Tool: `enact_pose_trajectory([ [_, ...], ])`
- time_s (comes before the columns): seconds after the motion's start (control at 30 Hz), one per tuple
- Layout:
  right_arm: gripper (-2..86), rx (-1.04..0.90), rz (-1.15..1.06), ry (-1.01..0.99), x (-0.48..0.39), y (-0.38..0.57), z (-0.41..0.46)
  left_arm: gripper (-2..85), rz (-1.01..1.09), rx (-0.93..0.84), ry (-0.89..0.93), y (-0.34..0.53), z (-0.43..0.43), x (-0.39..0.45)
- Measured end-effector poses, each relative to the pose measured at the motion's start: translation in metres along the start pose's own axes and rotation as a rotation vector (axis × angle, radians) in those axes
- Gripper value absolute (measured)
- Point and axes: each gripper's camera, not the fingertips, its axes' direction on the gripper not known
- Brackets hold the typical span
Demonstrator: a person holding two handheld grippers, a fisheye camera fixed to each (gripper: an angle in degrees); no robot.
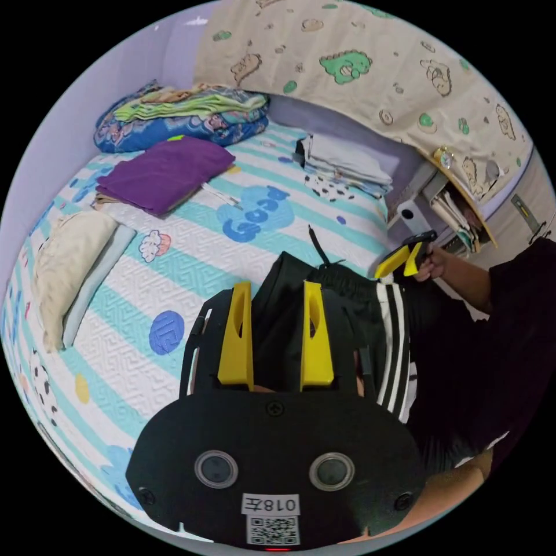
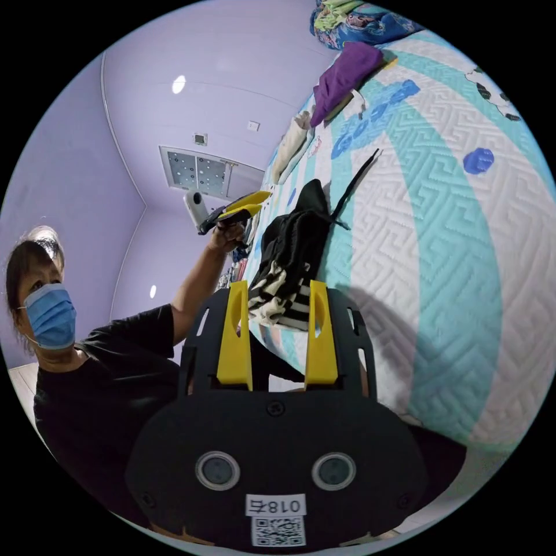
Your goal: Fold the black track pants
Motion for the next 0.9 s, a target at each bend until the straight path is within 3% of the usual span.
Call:
enact_pose_trajectory([
  [0.07,14.9,-0.017,0.005,-0.016,0.008,-0.016,-0.001,12.5,0.001,0.007,0.043,-0.007,0.0,-0.004],
  [0.33,15.2,0.011,0.129,-0.096,0.026,0.013,-0.018,14.7,0.166,-0.305,0.136,-0.103,0.088,-0.032],
  [0.47,15.2,0.036,0.17,-0.153,0.018,0.029,-0.02,16.7,0.157,-0.436,0.319,-0.135,0.132,-0.057],
  [0.63,16.0,0.044,0.249,-0.167,0.015,0.048,-0.003,17.5,0.092,-0.443,0.477,-0.151,0.144,-0.085],
  [0.7,16.6,0.048,0.248,-0.162,0.011,0.053,0.006,17.9,0.022,-0.437,0.657,-0.15,0.148,-0.108],
  [0.9,18.3,0.088,0.2,-0.093,0.001,0.055,0.04,17.2,0.08,-0.502,0.753,-0.143,0.157,-0.111],
])
